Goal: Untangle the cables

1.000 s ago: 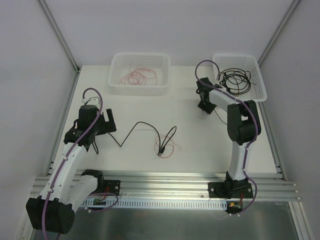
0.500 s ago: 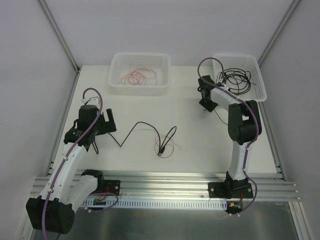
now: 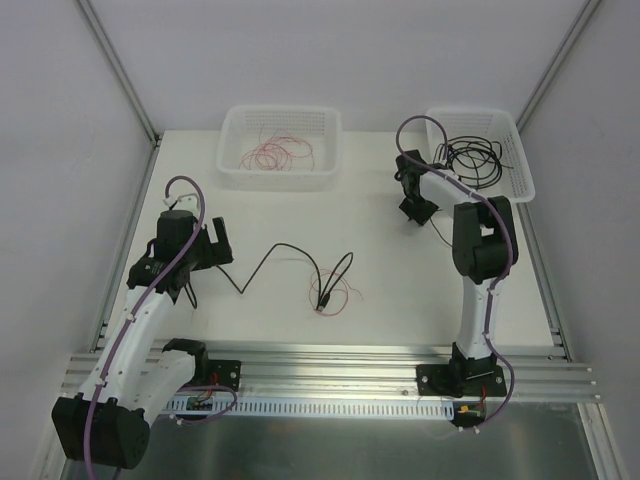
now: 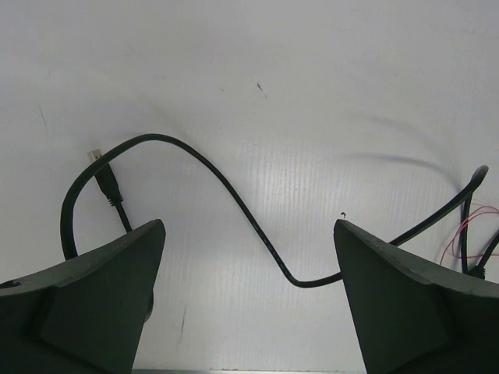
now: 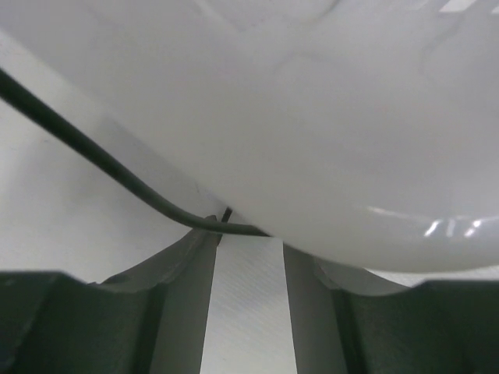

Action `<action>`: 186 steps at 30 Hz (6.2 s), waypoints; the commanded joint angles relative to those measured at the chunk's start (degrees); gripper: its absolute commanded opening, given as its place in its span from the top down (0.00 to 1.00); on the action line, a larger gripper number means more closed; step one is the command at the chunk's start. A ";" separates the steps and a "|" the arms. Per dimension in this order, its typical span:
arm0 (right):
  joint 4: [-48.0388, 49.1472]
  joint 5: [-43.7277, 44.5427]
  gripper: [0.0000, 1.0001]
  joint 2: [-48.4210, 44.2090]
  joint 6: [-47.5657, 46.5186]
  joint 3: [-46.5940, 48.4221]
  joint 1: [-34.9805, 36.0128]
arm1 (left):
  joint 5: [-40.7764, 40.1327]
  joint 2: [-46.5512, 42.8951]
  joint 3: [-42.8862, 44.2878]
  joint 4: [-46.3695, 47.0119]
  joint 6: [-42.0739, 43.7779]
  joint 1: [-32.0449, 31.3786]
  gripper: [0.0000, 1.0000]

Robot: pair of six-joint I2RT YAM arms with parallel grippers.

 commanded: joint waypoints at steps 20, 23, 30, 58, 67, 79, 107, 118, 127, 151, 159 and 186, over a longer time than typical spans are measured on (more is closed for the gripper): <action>0.21 -0.60 0.99 -14.96 -0.93 -17.04 3.40 | 1.15 -1.66 -0.69 1.35 0.13 0.26 0.09; 0.03 0.45 0.99 -20.67 -3.21 -20.38 4.29 | 1.15 -1.67 -0.60 1.35 0.22 0.26 0.09; -2.77 2.39 0.99 -33.77 -11.91 -21.18 4.99 | 1.15 -1.49 -0.69 1.35 0.13 0.26 0.09; 10.56 -16.68 0.99 -15.95 -39.87 22.77 -14.42 | 0.62 0.88 -0.78 1.26 0.40 0.26 0.09; 10.85 -15.45 0.64 -3.63 -36.89 20.75 -17.68 | 1.77 2.20 -0.51 1.44 0.40 0.26 0.09; 7.77 -20.10 0.13 -19.62 -37.94 11.27 -16.54 | 6.16 1.76 -0.69 2.23 0.49 0.26 0.09; 23.93 -33.47 0.04 -70.69 -24.32 -49.37 14.56 | 1.98 6.14 5.10 12.33 -13.05 -43.93 0.10; 37.28 -31.36 0.07 -69.56 -14.22 -63.96 23.00 | -14.57 27.77 11.35 13.57 -18.06 -53.00 0.39; 45.73 -22.32 0.18 -60.68 -7.54 -65.30 34.69 | -16.16 25.06 11.27 13.48 -24.03 -53.00 1.00; 47.14 -8.59 0.58 -38.71 1.09 -58.97 41.91 | -17.04 10.47 9.42 13.48 -30.19 -52.91 1.00; 52.58 -8.77 0.66 -36.24 -2.95 -58.71 41.99 | -15.46 4.40 8.98 13.22 -31.07 -52.91 1.00; 60.41 -21.86 0.43 -55.22 -29.32 -60.37 40.32 | -16.07 0.53 13.20 7.94 -31.94 -52.91 1.00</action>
